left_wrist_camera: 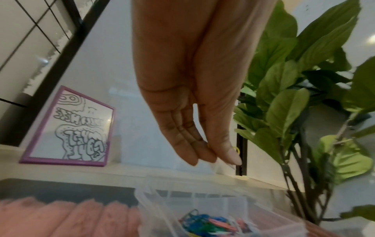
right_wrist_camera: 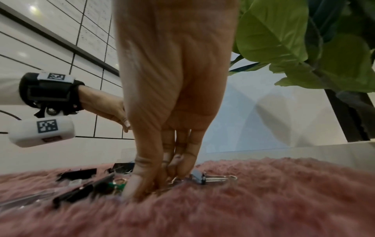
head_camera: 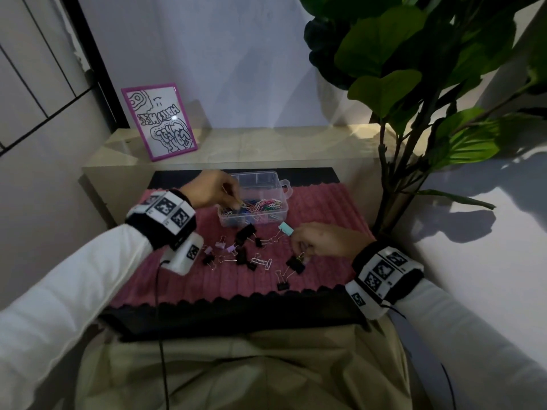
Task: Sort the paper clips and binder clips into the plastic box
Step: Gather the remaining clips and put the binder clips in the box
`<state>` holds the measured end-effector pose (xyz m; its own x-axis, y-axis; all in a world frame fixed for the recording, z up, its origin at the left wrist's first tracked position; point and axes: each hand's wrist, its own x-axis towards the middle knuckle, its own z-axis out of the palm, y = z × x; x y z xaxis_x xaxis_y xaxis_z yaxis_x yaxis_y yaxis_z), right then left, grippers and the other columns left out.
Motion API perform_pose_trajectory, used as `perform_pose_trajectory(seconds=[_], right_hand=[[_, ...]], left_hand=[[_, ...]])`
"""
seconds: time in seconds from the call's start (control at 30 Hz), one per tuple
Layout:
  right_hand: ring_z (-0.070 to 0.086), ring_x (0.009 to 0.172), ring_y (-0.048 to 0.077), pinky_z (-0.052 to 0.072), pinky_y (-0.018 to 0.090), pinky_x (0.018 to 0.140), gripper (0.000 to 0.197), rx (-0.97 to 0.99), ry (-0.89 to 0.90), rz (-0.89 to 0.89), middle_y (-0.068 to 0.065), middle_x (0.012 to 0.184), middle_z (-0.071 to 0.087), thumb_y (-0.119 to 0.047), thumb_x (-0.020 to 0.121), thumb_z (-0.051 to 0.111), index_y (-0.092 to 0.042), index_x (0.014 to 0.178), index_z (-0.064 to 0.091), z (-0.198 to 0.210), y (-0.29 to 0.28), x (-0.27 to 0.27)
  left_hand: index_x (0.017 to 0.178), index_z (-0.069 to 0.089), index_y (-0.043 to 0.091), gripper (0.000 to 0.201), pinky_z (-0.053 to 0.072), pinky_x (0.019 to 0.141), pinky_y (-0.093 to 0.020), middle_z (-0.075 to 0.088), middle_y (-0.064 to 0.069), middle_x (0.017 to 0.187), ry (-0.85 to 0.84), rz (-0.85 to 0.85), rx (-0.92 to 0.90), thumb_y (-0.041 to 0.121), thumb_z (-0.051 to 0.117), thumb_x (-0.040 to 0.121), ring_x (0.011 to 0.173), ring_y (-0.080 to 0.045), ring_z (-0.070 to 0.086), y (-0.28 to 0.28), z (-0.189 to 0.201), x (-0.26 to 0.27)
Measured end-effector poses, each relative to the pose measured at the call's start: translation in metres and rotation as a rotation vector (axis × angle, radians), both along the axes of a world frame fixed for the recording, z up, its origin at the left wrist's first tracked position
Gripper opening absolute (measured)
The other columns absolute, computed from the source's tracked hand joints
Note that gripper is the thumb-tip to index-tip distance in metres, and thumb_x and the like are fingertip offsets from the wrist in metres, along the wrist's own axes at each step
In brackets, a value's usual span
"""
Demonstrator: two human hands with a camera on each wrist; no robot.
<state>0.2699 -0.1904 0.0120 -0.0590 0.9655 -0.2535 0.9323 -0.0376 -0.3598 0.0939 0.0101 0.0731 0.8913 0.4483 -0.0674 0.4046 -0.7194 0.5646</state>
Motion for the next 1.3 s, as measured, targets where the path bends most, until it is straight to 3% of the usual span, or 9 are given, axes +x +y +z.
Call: perform_pose_trajectory(seconds=[0.27,0.37,0.57,0.77,0.93,1.0,1.1,1.2,1.3], right_hand=[[0.059,0.056,-0.004,0.042,0.005,0.058,0.006,0.174,0.343,-0.226,-0.005,0.064,0.065,-0.002,0.073,0.071,-0.004,0.075,0.066,0.011,-0.004,0.011],[0.058,0.056,-0.007,0.042,0.005,0.058,0.009,0.281,0.376,-0.276,-0.01,0.064,0.063,-0.004,0.072,0.074,-0.01,0.072,0.066,0.019,-0.007,0.017],[0.057,0.065,-0.011,0.041,0.002,0.065,0.012,0.376,0.421,-0.332,-0.014,0.07,0.062,-0.009,0.074,0.073,-0.018,0.074,0.065,0.02,-0.001,0.023],[0.057,0.069,-0.003,0.044,0.007,0.069,0.003,0.489,0.375,-0.301,-0.004,0.08,0.064,-0.01,0.083,0.065,-0.01,0.085,0.062,0.034,0.038,0.02],[0.059,0.055,-0.001,0.047,0.01,0.053,0.012,0.493,0.379,-0.373,0.013,0.077,0.064,0.005,0.088,0.05,-0.003,0.091,0.059,0.043,0.083,0.011],[0.061,0.064,0.015,0.046,0.01,0.052,0.015,0.449,0.306,-0.379,0.022,0.084,0.068,0.006,0.086,0.048,0.003,0.094,0.061,0.042,0.097,0.006],[0.065,0.088,0.026,0.046,0.019,0.066,0.022,0.331,0.197,-0.344,0.021,0.101,0.069,0.005,0.086,0.048,0.004,0.1,0.065,0.04,0.107,-0.001],[0.063,0.1,0.024,0.04,0.012,0.07,0.032,0.26,0.129,-0.261,0.014,0.112,0.067,0.007,0.087,0.043,-0.002,0.108,0.066,0.038,0.095,-0.004],[0.065,0.095,0.024,0.047,0.019,0.076,0.026,0.271,0.139,-0.152,0.014,0.107,0.069,0.005,0.086,0.051,-0.002,0.105,0.066,0.035,0.06,-0.001]], left_hand=[[0.078,0.065,0.006,0.016,0.04,0.044,-0.002,0.064,-0.006,0.068,0.029,0.151,0.107,0.017,0.075,0.072,0.05,-0.002,0.057,0.041,-0.006,0.01],[0.082,0.066,0.0,0.019,0.04,0.044,-0.005,0.064,-0.01,0.074,0.025,0.162,0.084,0.013,0.075,0.072,0.058,-0.016,0.056,0.042,-0.014,0.015],[0.085,0.066,0.001,0.019,0.041,0.052,-0.013,0.061,-0.004,0.074,0.056,0.152,0.056,0.012,0.074,0.072,0.066,-0.015,0.056,0.034,-0.02,0.027],[0.084,0.069,0.005,0.012,0.045,0.052,-0.006,0.067,-0.006,0.08,0.087,0.078,0.02,0.008,0.073,0.074,0.061,-0.007,0.057,0.032,-0.02,0.027],[0.103,0.067,0.006,0.026,0.049,0.06,-0.007,0.07,-0.006,0.095,0.145,-0.023,-0.016,-0.004,0.058,0.08,0.078,-0.01,0.063,0.028,-0.012,0.012],[0.107,0.065,0.004,0.032,0.048,0.06,-0.003,0.068,-0.006,0.096,0.052,0.002,-0.055,-0.01,0.053,0.081,0.078,-0.006,0.063,0.026,-0.006,0.001],[0.107,0.064,0.004,0.033,0.047,0.065,-0.002,0.069,-0.007,0.099,-0.043,0.023,-0.089,-0.012,0.053,0.081,0.088,-0.012,0.066,0.021,-0.001,-0.023],[0.1,0.066,0.011,0.035,0.044,0.064,0.0,0.072,0.013,0.083,-0.053,0.017,-0.111,-0.014,0.052,0.081,0.079,0.007,0.065,0.009,-0.001,-0.051],[0.093,0.064,0.023,0.036,0.044,0.069,0.0,0.066,0.035,0.071,-0.05,-0.015,-0.145,-0.01,0.052,0.083,0.074,0.014,0.062,-0.008,-0.013,-0.074]])
